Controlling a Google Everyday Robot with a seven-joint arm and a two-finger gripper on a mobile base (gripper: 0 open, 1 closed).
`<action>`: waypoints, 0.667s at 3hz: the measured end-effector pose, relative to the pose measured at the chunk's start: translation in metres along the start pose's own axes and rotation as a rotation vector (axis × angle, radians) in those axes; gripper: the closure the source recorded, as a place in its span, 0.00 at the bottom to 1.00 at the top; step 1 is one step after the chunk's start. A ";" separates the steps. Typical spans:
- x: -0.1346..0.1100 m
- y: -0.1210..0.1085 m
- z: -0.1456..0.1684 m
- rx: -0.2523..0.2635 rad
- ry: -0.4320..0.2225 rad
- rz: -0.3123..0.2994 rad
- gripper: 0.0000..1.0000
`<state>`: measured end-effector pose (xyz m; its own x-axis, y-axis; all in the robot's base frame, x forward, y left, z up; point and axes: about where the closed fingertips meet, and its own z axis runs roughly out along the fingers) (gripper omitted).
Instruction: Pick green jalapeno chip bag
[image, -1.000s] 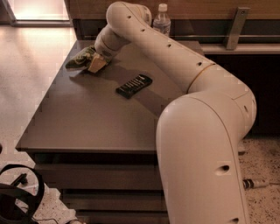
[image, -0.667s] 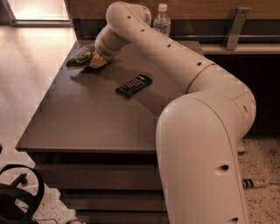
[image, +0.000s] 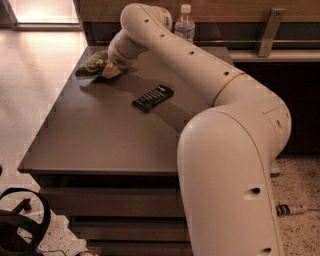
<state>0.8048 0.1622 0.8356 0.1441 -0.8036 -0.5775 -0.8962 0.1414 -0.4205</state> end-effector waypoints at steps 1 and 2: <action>-0.023 -0.007 -0.012 0.004 -0.042 -0.041 1.00; -0.054 -0.018 -0.038 0.030 -0.087 -0.094 1.00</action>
Offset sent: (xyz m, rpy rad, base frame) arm -0.0126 0.0232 0.1256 0.0740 -0.1729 0.1263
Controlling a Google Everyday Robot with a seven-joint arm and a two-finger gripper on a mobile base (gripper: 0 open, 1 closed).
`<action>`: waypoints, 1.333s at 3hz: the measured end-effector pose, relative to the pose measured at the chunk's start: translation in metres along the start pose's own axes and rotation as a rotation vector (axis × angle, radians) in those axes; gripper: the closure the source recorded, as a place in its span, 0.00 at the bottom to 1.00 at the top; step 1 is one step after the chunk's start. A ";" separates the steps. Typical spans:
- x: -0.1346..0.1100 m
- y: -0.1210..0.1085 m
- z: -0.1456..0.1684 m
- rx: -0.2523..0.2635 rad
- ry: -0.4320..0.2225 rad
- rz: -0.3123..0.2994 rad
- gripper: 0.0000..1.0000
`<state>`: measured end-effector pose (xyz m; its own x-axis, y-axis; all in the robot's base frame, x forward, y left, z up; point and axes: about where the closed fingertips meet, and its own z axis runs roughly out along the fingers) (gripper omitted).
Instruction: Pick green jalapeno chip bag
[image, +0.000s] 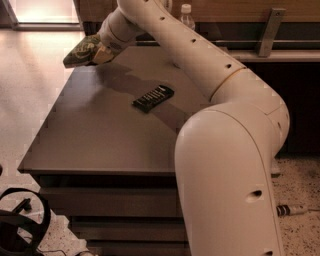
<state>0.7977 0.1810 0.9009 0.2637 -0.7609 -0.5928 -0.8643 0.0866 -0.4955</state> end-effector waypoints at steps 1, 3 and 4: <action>-0.022 -0.016 -0.025 0.035 -0.038 -0.032 1.00; -0.037 -0.038 -0.073 0.112 -0.152 -0.030 1.00; -0.035 -0.047 -0.092 0.147 -0.186 -0.016 1.00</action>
Offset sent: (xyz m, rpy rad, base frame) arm -0.0110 -0.0235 0.1109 0.1633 -0.1517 0.0484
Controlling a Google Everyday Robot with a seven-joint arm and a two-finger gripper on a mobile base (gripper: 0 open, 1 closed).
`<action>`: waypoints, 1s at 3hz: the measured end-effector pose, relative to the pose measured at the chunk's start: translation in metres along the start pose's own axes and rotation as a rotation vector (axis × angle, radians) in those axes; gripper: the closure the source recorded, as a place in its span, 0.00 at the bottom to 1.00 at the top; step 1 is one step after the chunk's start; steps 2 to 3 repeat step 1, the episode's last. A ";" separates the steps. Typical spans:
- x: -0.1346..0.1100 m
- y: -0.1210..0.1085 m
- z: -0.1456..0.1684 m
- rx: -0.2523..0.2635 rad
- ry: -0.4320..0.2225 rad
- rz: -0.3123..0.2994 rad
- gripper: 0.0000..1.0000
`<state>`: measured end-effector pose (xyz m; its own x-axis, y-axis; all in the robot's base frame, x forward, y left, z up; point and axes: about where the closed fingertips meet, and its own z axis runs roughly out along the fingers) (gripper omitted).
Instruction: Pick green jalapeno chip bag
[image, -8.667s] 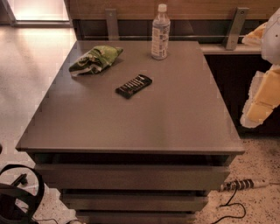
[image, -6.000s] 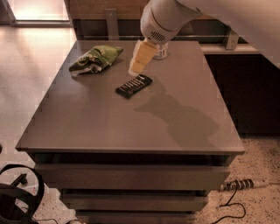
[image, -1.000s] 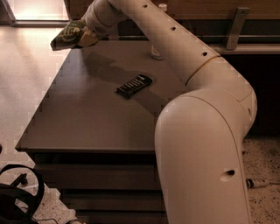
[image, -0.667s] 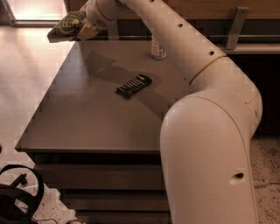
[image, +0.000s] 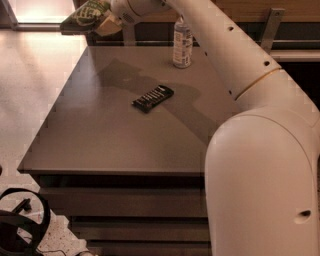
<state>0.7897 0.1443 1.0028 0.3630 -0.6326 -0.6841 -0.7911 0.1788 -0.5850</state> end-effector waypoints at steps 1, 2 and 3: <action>-0.005 -0.007 -0.009 0.016 -0.013 -0.008 1.00; -0.005 -0.007 -0.009 0.016 -0.013 -0.008 1.00; -0.005 -0.007 -0.009 0.016 -0.013 -0.008 1.00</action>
Offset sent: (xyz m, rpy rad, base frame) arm 0.0000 0.0000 0.0000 0.0000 0.0000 0.0000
